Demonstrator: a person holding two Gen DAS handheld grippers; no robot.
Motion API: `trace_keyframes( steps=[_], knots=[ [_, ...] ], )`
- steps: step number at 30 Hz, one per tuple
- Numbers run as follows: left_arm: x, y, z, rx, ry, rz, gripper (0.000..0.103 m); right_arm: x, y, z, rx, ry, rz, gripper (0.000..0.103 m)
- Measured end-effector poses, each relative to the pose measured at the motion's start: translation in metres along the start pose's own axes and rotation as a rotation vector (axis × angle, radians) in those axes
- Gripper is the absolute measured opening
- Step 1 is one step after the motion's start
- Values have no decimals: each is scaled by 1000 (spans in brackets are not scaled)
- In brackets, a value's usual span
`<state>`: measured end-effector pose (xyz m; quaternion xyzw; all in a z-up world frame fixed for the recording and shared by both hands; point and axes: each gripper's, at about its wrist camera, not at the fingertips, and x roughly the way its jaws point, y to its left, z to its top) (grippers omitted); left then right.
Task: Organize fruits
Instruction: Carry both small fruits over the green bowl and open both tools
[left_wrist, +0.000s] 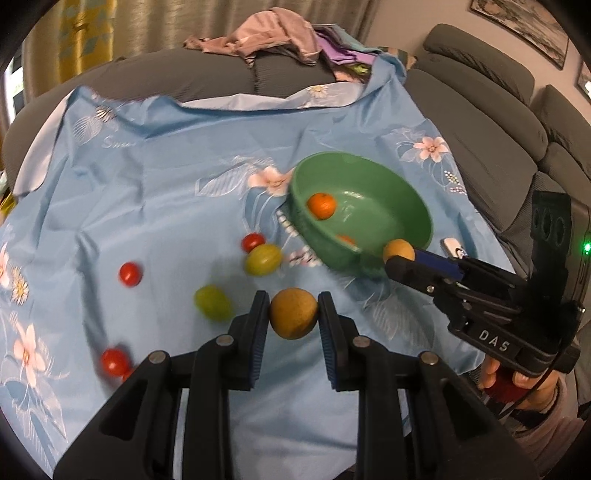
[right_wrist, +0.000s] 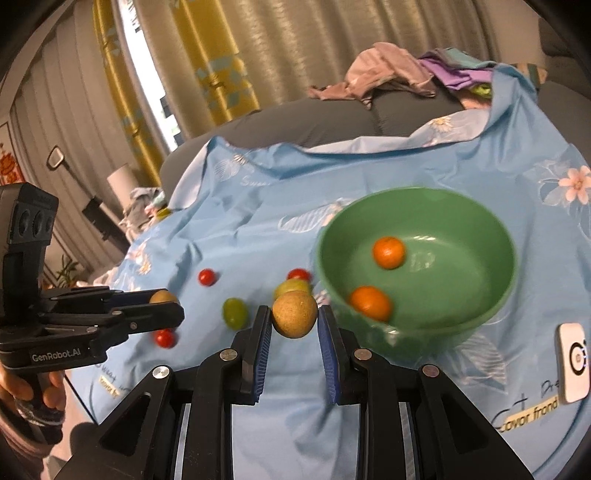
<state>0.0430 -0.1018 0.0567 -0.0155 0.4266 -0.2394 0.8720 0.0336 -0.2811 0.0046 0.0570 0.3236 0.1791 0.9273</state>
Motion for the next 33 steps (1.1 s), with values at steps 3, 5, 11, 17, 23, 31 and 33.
trace_keyframes(
  steps=[3,5,11,17,23,31,33],
  knots=[
    [8,-9,11,17,-4,-17,26,-2,-11,4,8,-15,-20,28],
    [15,-14,18,28,-4,-22,26,-4,-16,7,14,-22,-29,28],
    [35,-29,40,54,-2,-59,26,-3,-33,15,32,-39,-54,28],
    [55,-40,57,82,8,-82,26,1,-48,21,46,-45,-77,28],
    [81,-51,68,118,32,-86,26,6,-59,20,56,-37,-100,28],
    [110,-59,71,158,67,-64,27,13,-68,21,55,-25,-145,28],
    [115,-58,70,157,75,-58,27,15,-70,20,52,-21,-158,28]
  ],
)
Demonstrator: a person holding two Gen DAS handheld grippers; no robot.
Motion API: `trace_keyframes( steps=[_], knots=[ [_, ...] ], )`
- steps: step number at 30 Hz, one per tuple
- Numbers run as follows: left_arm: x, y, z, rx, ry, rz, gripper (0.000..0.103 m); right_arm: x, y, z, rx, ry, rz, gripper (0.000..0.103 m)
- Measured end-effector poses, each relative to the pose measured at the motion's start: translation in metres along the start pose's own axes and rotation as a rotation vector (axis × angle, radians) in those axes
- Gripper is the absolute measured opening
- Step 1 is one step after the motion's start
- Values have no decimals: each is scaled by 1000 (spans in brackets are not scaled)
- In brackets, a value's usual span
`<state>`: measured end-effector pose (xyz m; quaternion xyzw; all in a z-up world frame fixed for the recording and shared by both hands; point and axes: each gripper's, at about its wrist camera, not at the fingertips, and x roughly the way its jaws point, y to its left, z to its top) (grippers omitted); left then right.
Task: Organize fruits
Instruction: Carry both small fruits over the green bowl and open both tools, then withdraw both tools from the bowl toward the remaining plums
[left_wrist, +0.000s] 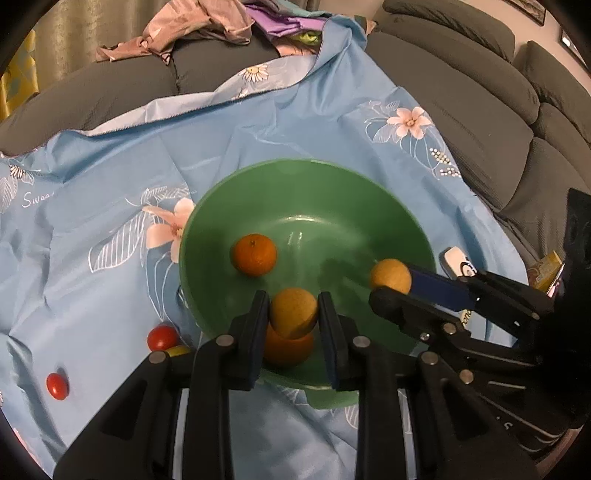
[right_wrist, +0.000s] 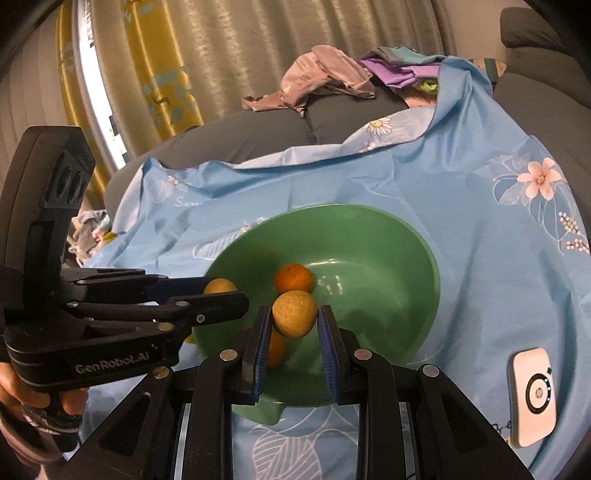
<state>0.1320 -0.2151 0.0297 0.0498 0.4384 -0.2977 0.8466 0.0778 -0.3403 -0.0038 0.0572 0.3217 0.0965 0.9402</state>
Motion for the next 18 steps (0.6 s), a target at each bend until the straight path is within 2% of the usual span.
trace_keyframes(
  steps=[6,8,10,12,18],
  knots=[
    [8,-2,-2,14,15,22,26,5,-2,0,8,16,-15,28],
    [8,-2,-2,9,15,26,31,5,-3,0,9,16,-18,28],
    [7,-2,-2,5,10,21,45,3,-2,1,8,14,-31,28],
    [4,-1,-2,2,0,30,51,2,-2,2,7,13,-45,28],
    [-15,4,-11,-20,-28,34,65,-7,1,1,18,7,-60,29]
  ],
)
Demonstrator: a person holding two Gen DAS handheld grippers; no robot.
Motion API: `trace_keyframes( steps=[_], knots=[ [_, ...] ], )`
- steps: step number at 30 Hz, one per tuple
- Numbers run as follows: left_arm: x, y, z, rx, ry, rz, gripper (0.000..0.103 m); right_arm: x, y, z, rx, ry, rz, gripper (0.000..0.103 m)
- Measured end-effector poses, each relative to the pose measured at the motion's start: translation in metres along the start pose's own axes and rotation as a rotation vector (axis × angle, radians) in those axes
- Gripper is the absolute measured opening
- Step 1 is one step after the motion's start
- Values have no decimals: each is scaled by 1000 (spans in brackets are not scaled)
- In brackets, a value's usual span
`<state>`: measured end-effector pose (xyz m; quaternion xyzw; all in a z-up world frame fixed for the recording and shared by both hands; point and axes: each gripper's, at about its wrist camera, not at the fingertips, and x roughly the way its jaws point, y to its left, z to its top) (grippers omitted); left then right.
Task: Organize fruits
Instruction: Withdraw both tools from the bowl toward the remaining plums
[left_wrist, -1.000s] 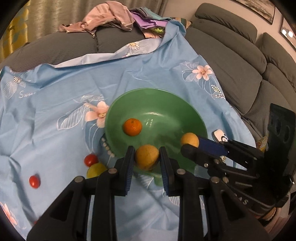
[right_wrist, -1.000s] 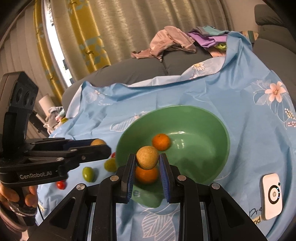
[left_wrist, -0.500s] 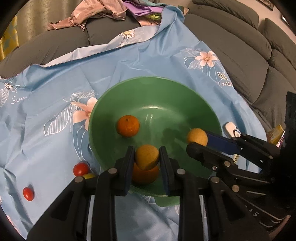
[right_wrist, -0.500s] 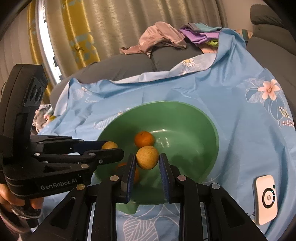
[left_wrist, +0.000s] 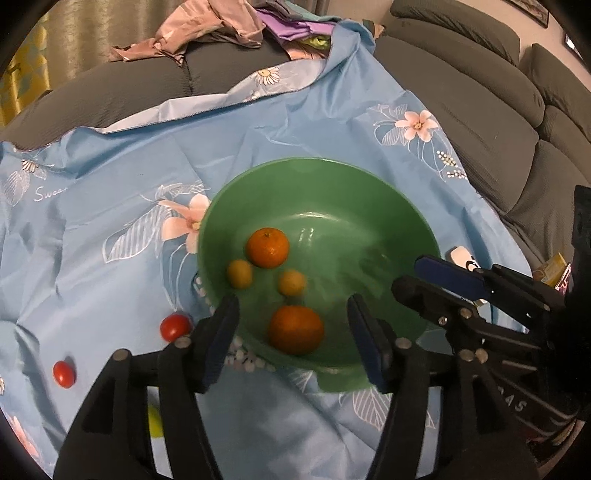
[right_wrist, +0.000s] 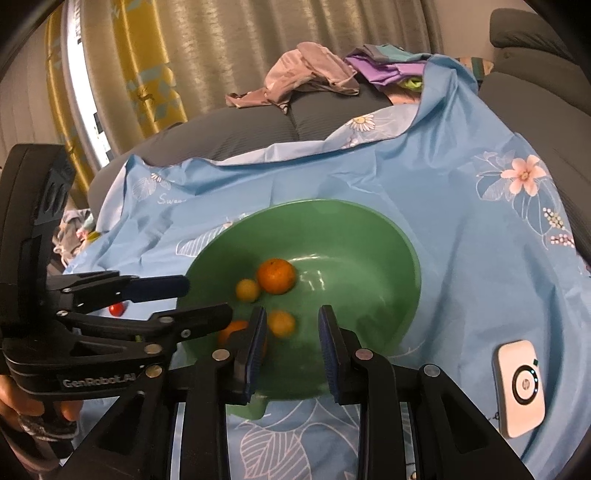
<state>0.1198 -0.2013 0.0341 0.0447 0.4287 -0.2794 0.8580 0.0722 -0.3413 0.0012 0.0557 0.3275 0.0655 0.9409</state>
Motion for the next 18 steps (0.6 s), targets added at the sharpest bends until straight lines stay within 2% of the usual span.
trace_keyframes(
  steps=[4,8,11,15,18],
  knots=[
    [-20,9,-14,-28,-14,24,80,-12,6,-2,-8,-13,6,29],
    [-38,22,-34,-71,-9,46,83,-21,15,-6,-16,-14,23,29],
    [-50,33,-56,-112,10,98,84,-27,22,-11,-29,-7,29,30],
    [-61,47,-81,-168,26,131,84,-33,36,-20,-49,14,38,30],
    [-75,54,-100,-194,29,193,84,-37,46,-25,-70,21,51,30]
  ],
)
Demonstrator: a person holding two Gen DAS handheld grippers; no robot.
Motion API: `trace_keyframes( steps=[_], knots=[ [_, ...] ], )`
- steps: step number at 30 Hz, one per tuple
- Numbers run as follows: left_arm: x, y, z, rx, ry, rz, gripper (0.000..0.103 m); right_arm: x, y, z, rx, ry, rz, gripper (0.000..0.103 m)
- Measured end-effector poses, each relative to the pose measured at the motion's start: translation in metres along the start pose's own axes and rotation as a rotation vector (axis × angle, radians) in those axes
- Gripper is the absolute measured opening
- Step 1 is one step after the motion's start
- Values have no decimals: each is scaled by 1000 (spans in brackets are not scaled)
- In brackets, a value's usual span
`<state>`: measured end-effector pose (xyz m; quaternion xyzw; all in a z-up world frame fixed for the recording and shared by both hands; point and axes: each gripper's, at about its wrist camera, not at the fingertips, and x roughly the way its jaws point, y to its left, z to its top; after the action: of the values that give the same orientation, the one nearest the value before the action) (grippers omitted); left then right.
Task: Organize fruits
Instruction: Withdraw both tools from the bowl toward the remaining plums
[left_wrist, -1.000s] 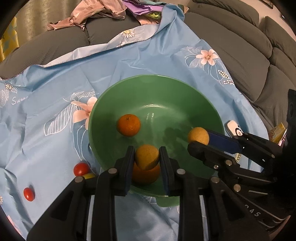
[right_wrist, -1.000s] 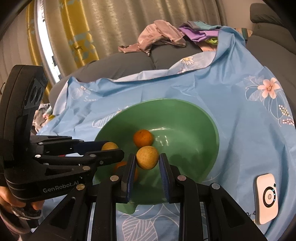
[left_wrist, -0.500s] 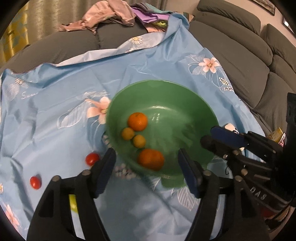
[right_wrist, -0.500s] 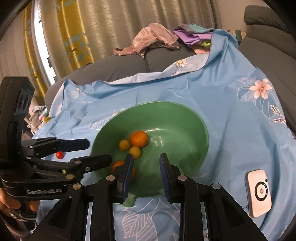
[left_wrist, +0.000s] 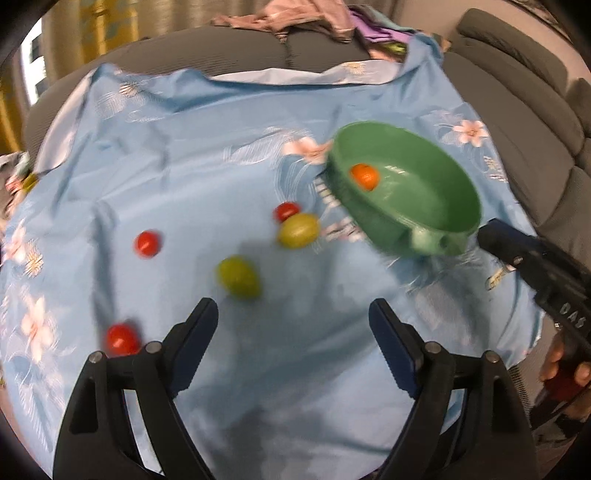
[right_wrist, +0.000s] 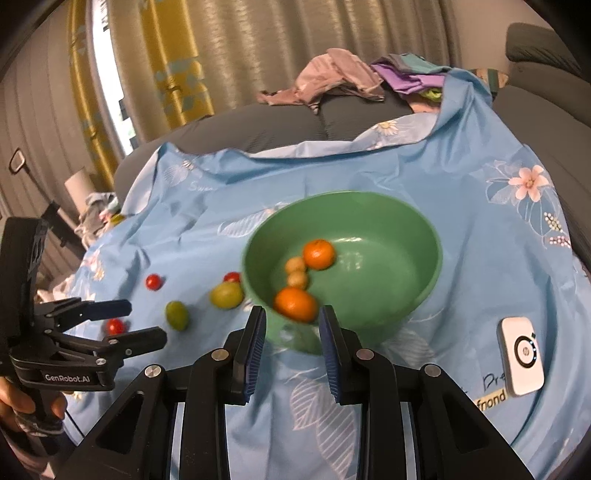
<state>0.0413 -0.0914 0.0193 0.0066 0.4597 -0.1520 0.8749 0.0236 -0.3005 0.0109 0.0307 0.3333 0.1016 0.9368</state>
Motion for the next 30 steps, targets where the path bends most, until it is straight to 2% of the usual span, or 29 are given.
trace_keyframes(
  steps=[6,13,30],
  knots=[
    [-22,14,-21,-22,-31,50,84,-1,26,-8,-48,29,59,30],
    [-38,28,-37,-36,-58,70,84,2,51,-15,-81,57,92,30],
    [-34,55,-49,-80,-68,39,84,23,79,-15,-111,124,122,30]
  ],
)
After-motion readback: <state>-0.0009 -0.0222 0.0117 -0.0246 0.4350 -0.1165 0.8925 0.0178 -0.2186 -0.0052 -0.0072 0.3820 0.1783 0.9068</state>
